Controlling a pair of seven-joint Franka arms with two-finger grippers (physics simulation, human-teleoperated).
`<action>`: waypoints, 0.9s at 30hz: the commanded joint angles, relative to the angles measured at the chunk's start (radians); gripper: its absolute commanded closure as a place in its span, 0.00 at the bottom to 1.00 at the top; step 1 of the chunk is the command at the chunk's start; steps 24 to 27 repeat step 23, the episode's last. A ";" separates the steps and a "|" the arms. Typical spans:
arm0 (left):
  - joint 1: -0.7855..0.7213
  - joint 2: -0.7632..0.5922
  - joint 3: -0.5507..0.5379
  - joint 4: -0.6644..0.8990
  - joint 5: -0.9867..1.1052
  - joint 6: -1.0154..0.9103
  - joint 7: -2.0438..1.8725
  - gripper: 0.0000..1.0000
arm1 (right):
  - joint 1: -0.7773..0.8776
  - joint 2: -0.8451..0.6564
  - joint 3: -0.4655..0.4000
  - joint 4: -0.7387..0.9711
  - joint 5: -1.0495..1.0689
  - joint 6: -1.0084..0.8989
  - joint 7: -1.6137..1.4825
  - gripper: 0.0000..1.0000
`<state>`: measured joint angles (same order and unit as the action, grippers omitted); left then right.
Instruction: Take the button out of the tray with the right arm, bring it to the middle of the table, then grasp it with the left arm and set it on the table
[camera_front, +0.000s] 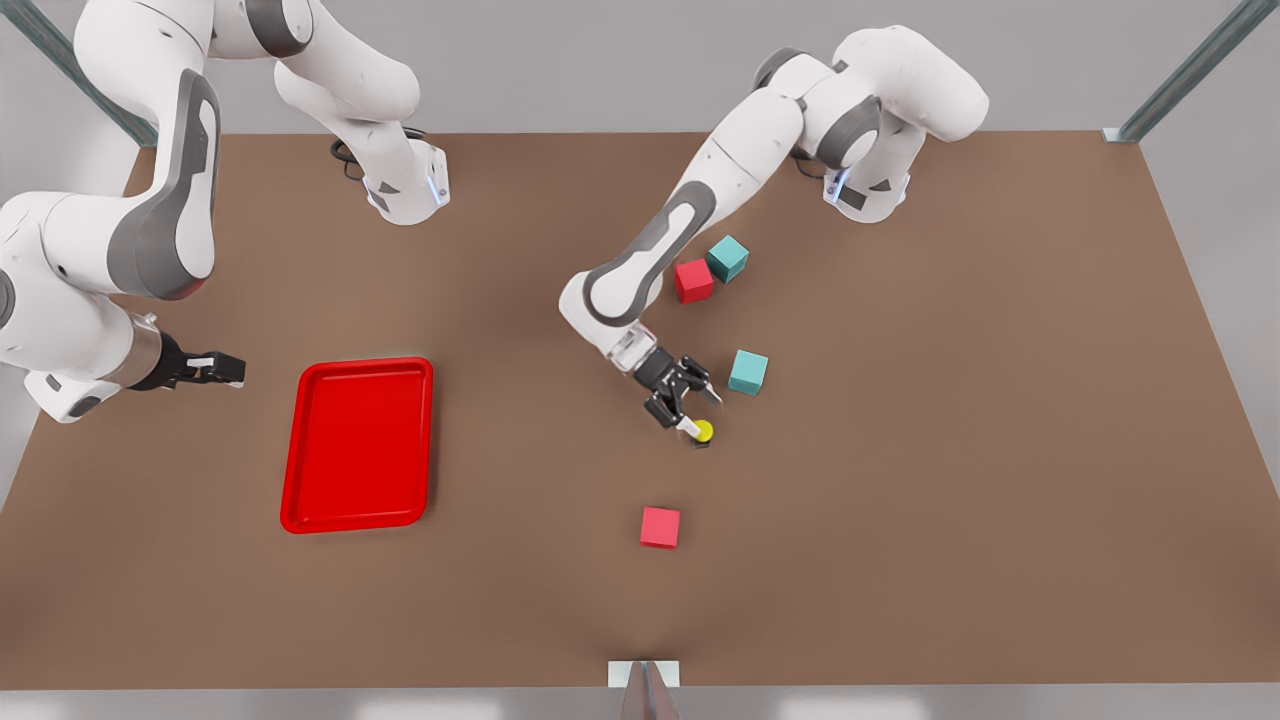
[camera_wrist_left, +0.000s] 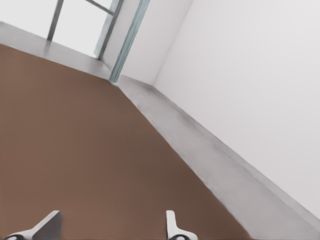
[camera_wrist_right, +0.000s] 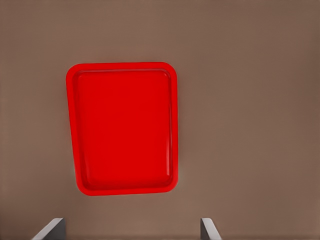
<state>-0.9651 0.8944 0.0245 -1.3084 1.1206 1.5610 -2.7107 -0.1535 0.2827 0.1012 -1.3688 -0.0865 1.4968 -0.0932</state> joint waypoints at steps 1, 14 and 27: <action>0.012 -0.087 0.008 0.000 -0.269 -0.111 1.165 0.00 | 0.000 0.000 0.000 0.000 0.001 0.000 0.000 0.00; 0.819 -0.813 -0.156 -0.163 -1.045 -0.098 2.882 0.00 | 0.062 -0.002 0.012 0.060 0.008 0.000 0.026 0.00; 0.825 -0.835 -0.158 -0.163 -1.045 -0.110 2.916 0.00 | 0.063 0.000 0.012 0.059 0.008 -0.001 0.023 0.00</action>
